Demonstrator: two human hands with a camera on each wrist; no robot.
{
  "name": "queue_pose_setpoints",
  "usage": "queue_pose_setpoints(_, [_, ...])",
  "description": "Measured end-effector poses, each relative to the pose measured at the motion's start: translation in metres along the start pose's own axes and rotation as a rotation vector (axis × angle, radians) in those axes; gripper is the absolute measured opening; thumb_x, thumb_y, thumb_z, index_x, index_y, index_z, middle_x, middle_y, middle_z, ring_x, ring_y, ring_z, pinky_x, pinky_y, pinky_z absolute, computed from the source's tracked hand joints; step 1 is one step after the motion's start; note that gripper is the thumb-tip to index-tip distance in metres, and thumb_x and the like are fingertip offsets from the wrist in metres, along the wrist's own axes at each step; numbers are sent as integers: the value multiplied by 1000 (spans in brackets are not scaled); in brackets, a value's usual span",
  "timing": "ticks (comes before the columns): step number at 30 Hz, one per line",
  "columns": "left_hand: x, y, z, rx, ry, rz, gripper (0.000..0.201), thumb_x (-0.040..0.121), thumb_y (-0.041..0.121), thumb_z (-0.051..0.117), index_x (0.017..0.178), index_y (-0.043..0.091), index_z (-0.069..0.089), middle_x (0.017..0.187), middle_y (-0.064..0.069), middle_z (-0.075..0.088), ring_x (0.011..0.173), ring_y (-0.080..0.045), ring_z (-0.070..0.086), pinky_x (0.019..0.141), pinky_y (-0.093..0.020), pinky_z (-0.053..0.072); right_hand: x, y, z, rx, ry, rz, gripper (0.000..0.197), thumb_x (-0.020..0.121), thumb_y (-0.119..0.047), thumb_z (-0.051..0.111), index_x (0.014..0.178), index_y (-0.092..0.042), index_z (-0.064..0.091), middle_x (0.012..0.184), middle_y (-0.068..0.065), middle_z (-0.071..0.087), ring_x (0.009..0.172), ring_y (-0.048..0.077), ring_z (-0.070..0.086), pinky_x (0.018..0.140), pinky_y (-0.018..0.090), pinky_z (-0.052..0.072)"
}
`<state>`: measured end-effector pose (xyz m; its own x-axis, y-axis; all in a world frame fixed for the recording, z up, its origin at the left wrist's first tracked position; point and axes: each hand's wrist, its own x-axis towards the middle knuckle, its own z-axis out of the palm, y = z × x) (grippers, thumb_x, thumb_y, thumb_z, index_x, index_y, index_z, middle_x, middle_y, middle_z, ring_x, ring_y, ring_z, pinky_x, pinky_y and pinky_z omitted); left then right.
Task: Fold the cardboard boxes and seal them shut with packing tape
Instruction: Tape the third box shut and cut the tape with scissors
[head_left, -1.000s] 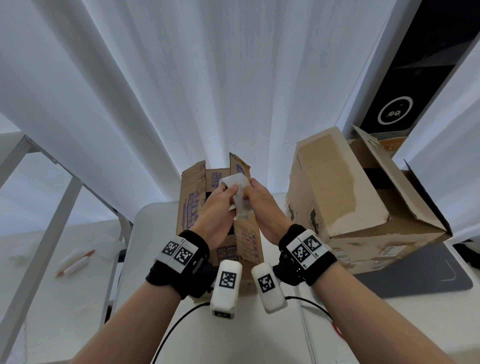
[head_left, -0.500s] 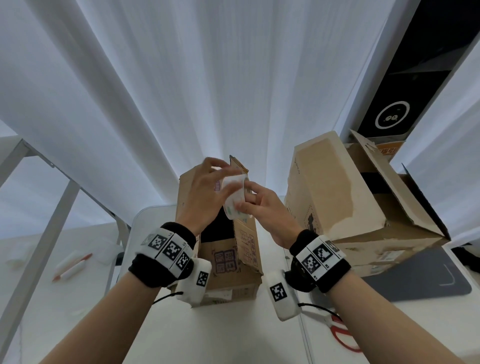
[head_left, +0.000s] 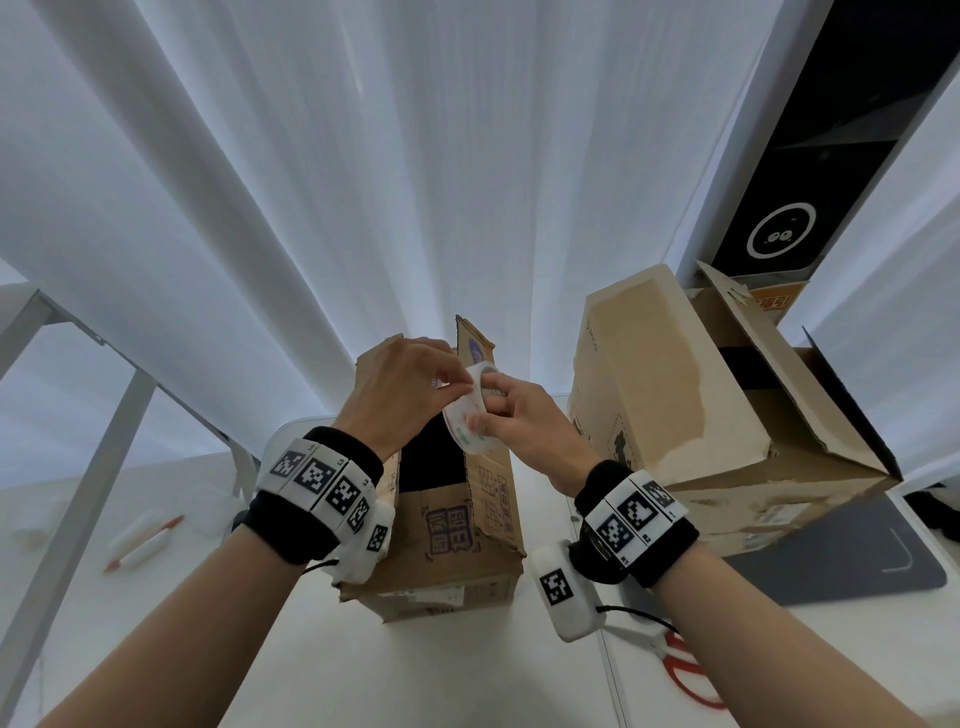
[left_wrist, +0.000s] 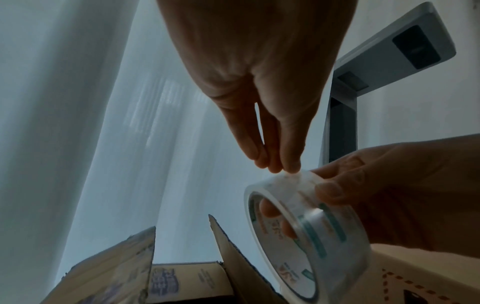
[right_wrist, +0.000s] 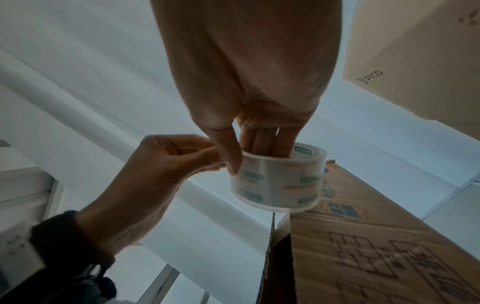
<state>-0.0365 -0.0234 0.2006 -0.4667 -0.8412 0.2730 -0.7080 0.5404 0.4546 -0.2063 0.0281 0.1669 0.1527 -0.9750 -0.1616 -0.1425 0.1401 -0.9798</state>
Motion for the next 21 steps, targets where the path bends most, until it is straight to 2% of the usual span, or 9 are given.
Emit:
queue_pose_setpoints(5, [4,-3,-6,58,-87,71,9,84,30,72,76,29,72,71,19,57,71,-7,57,64,-42,54,0,-2,0,-41,-20,1,35,92,-3,65,125,-14,63,104,6,76,105,21,70,99,46,53])
queue_pose_setpoints(9, [2,-2,-10,63,-118,101,11,83,34,62,75,29,68,72,21,54,71,-4,56,65,-41,54,2,-3,0,-46,-40,19,33,91,-3,65,123,-13,64,108,8,74,106,22,69,97,46,54])
queue_pose_setpoints(12, [-1,-2,-10,60,-114,119,16,85,38,58,78,26,66,79,16,59,74,-9,61,70,-42,53,1,-4,1,-15,-49,30,33,92,-5,65,123,-14,65,111,9,73,109,23,67,100,45,53])
queue_pose_setpoints(17, [-8,0,-11,69,-69,156,29,89,47,47,81,24,62,82,13,59,71,-14,62,69,-40,53,1,-5,0,88,-68,52,36,93,-5,64,129,-13,63,111,10,74,110,24,68,103,45,51])
queue_pose_setpoints(21, [-14,-5,-9,4,-25,144,20,89,46,53,82,27,59,85,16,58,75,-18,64,69,-42,55,1,-4,0,125,-78,48,36,96,-6,61,132,-12,61,111,9,74,109,23,69,103,42,51])
